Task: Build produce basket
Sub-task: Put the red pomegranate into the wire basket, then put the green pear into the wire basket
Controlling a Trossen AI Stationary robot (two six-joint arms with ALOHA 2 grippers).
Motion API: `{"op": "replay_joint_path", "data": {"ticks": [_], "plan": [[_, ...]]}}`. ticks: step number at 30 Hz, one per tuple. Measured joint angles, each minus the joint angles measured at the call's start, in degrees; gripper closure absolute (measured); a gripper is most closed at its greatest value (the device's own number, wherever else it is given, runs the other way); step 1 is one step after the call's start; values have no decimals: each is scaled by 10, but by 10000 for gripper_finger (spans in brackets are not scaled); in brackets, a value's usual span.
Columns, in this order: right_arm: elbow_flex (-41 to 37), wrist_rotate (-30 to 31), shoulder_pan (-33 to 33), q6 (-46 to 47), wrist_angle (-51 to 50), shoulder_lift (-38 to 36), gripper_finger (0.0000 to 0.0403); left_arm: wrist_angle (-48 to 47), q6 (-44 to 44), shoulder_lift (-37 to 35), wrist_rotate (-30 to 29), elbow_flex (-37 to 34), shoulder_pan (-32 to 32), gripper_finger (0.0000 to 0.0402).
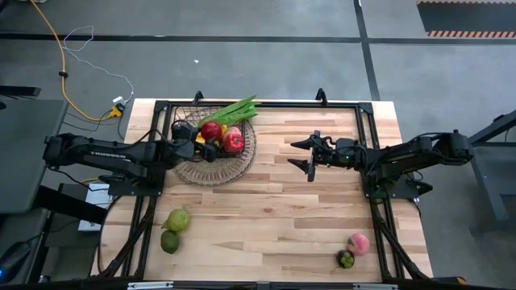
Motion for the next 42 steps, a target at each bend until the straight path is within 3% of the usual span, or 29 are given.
{"op": "replay_joint_path", "data": {"ticks": [7, 17, 23, 31, 36, 40, 42], "plan": [[0, 0, 0, 6, 0, 0, 107, -10, 5, 0, 13, 0, 0, 89], [0, 0, 0, 6, 0, 0, 107, -13, 28, 0, 16, 0, 0, 42], [0, 0, 0, 2, 0, 0, 107, -12, 32, 0, 11, 0, 0, 33], [0, 0, 0, 1, 0, 0, 107, 47, 74, 0, 42, 0, -5, 32], [0, 0, 0, -5, 0, 0, 107, 242, 179, 0, 117, -52, -35, 32], [0, 0, 0, -9, 0, 0, 107, 482, 252, 0, 281, -120, -38, 34], [0, 0, 0, -9, 0, 0, 107, 546, 257, 0, 351, -140, -30, 34]]}}
